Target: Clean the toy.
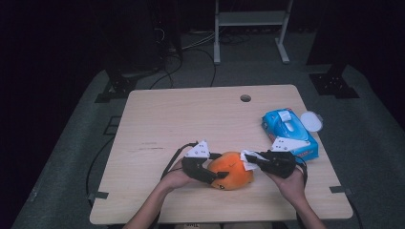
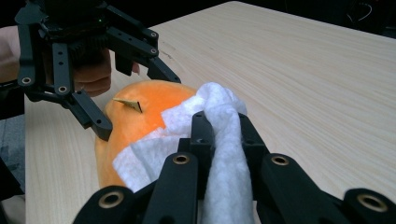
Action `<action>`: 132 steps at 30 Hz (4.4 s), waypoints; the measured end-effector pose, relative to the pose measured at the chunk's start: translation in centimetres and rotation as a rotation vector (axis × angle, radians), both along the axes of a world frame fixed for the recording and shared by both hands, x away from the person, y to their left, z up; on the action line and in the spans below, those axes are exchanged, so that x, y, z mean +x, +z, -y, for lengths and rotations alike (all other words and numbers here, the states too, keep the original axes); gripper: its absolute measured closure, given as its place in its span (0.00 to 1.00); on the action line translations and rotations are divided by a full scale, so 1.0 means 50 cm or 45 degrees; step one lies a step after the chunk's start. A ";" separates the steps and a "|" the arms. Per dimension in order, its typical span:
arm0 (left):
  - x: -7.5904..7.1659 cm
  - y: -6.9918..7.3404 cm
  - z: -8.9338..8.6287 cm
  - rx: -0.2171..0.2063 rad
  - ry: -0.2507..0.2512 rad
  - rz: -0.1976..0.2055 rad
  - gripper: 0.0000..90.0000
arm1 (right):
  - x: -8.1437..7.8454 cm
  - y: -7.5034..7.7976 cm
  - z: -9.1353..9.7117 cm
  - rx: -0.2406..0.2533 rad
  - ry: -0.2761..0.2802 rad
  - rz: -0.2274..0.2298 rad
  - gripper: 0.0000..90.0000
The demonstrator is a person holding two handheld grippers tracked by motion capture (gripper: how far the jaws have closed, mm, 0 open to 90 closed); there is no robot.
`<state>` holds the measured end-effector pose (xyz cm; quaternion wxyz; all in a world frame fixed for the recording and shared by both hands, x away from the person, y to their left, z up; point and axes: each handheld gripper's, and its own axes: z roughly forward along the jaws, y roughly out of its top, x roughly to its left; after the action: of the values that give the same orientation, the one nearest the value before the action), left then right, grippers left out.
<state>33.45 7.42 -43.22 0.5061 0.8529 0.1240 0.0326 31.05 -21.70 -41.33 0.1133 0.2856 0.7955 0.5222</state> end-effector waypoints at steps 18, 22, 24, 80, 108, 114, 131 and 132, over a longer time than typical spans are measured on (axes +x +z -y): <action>-0.023 0.015 0.032 0.034 -0.035 0.077 0.26 | -0.009 0.013 -0.039 0.011 0.082 0.022 0.89; -0.010 0.015 0.024 0.025 0.009 0.004 0.12 | -0.010 0.011 -0.036 -0.004 0.086 0.027 0.89; -0.004 0.004 0.022 0.027 0.017 -0.052 0.09 | -0.009 0.010 -0.033 0.005 0.087 0.017 0.89; 0.012 0.004 0.015 -0.035 0.086 -0.160 0.26 | -0.006 0.022 -0.028 -0.006 0.029 0.042 0.88; -0.011 0.013 0.047 -0.011 0.055 -0.132 0.17 | -0.021 0.039 -0.041 -0.107 0.031 0.128 0.88; -0.024 0.028 0.055 0.020 0.042 -0.040 0.29 | -0.033 0.050 -0.057 -0.115 0.049 0.156 0.88; -0.009 0.007 0.032 0.103 0.050 -0.026 0.32 | -0.018 0.035 -0.021 -0.122 -0.014 0.100 0.88; -0.007 0.005 0.029 0.097 0.054 -0.036 0.32 | -0.019 0.033 -0.014 -0.116 -0.021 0.089 0.88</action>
<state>33.07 5.98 -42.95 0.4707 0.8691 0.1480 0.0360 30.10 -20.98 -39.67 0.1581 0.2682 0.8118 0.4940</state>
